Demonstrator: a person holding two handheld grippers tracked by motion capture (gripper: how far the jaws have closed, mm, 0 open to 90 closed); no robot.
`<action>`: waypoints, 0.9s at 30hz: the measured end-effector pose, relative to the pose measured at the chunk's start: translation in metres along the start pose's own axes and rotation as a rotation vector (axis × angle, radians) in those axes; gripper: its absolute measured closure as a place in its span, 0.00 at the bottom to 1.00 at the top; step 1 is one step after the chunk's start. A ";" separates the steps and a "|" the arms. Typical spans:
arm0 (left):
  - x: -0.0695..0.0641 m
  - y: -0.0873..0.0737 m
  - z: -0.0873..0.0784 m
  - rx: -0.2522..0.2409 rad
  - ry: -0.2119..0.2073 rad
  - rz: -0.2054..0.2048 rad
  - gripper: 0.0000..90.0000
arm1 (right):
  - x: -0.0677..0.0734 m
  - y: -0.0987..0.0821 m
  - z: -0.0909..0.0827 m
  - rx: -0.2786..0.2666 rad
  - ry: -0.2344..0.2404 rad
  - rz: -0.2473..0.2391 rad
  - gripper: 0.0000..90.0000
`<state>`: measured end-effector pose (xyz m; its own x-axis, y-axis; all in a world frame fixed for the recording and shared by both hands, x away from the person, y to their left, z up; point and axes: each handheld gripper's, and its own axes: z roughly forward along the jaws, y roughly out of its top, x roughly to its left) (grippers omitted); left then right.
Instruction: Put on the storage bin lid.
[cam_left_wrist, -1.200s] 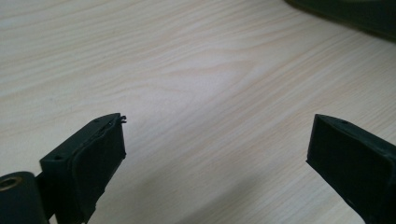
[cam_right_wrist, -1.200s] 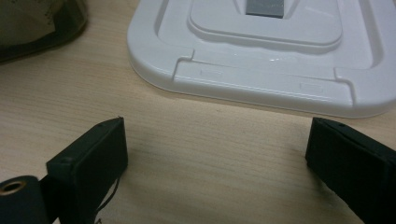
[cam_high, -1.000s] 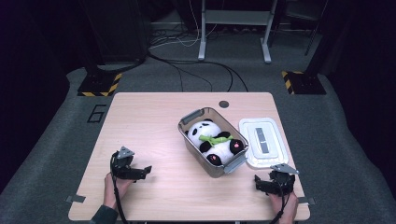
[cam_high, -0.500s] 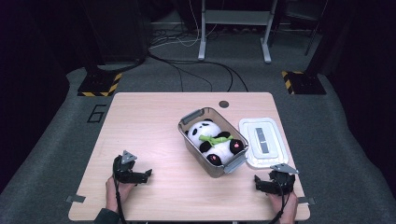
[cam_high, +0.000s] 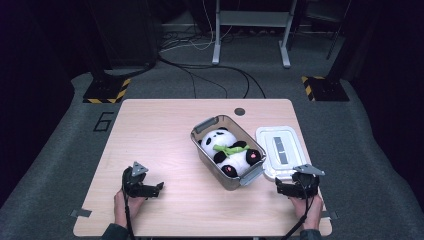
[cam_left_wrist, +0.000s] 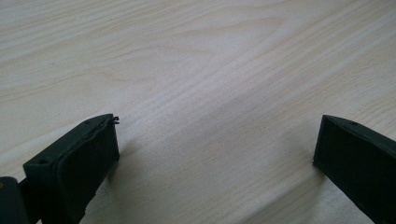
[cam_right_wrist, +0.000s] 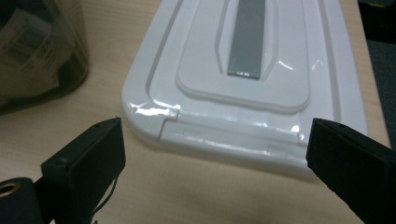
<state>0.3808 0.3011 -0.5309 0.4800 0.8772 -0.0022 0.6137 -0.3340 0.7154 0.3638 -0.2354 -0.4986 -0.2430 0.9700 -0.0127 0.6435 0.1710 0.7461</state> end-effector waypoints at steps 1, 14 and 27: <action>0.000 0.000 0.000 0.000 0.000 0.000 0.00 | 0.000 0.000 0.000 0.000 0.000 0.000 0.04; 0.000 0.000 0.000 -0.005 0.006 -0.008 0.00 | -0.016 0.061 0.039 -0.002 -0.024 -0.020 0.02; 0.000 0.000 0.000 -0.006 0.006 -0.009 0.00 | -0.027 0.092 0.100 0.135 -0.063 0.010 0.50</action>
<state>0.3809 0.3008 -0.5312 0.4709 0.8822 -0.0043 0.6143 -0.3244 0.7193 0.5019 -0.2286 -0.4963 -0.1923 0.9800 -0.0506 0.7383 0.1784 0.6505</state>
